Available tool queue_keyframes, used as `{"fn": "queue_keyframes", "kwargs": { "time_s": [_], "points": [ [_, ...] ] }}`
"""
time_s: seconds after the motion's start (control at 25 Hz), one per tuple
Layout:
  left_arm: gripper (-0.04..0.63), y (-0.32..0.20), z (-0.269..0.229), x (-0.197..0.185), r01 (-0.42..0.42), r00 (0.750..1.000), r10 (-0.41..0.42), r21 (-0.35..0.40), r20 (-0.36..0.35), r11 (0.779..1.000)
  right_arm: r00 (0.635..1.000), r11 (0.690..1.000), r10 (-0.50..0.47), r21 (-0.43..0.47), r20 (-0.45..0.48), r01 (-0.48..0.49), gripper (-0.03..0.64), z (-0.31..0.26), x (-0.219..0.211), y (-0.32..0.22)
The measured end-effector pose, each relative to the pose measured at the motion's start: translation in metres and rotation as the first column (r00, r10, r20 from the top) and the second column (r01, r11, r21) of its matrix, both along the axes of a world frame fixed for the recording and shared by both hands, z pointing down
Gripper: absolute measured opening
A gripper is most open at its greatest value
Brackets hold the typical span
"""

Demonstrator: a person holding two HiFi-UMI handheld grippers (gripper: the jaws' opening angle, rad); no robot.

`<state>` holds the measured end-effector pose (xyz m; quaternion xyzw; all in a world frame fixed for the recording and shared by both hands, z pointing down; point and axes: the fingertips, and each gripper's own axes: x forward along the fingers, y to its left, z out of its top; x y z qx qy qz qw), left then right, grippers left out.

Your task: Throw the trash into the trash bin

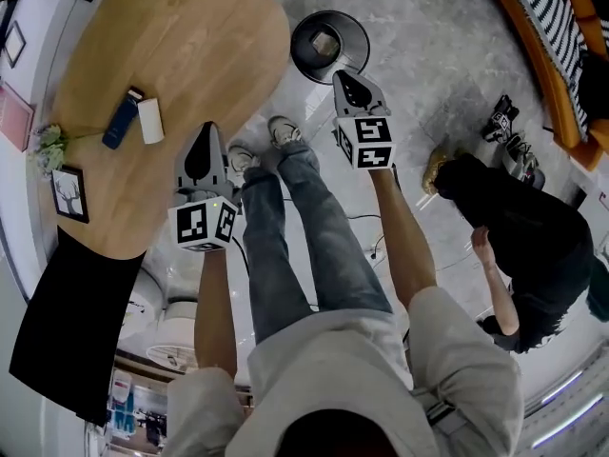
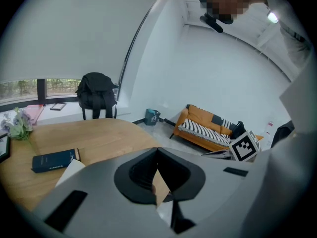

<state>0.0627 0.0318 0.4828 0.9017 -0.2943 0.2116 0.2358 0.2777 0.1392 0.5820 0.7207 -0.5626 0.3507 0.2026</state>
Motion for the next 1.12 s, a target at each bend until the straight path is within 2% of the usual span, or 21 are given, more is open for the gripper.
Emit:
{"fn": "queue_keyframes", "kwargs": {
  "time_s": [0.2, 0.36, 0.68, 0.88, 1.12],
  "points": [
    [0.018, -0.009, -0.009, -0.039, 0.087, 0.996, -0.087, 0.02, -0.006, 0.996, 0.992, 0.991, -0.126, 0.047, 0.009, 0.126, 0.029, -0.018, -0.04, -0.033],
    [0.018, -0.015, -0.013, -0.08, 0.175, 0.985, -0.174, 0.025, -0.007, 0.984, 0.974, 0.972, -0.228, 0.059, 0.017, 0.226, 0.029, -0.024, -0.082, -0.06],
    [0.018, -0.022, -0.012, -0.169, 0.345, 0.939, -0.345, 0.033, -0.004, 0.938, 0.903, 0.903, -0.427, 0.071, 0.036, 0.424, 0.029, -0.026, -0.182, -0.106],
    [0.018, -0.025, -0.012, -0.219, 0.424, 0.906, -0.424, 0.031, -0.001, 0.905, 0.857, 0.857, -0.513, 0.076, 0.049, 0.509, 0.029, -0.026, -0.241, -0.13],
    [0.018, -0.031, -0.01, -0.261, 0.491, 0.871, -0.492, 0.026, -0.001, 0.871, 0.799, 0.801, -0.599, 0.071, 0.057, 0.595, 0.029, -0.021, -0.294, -0.152]
  ]
}}
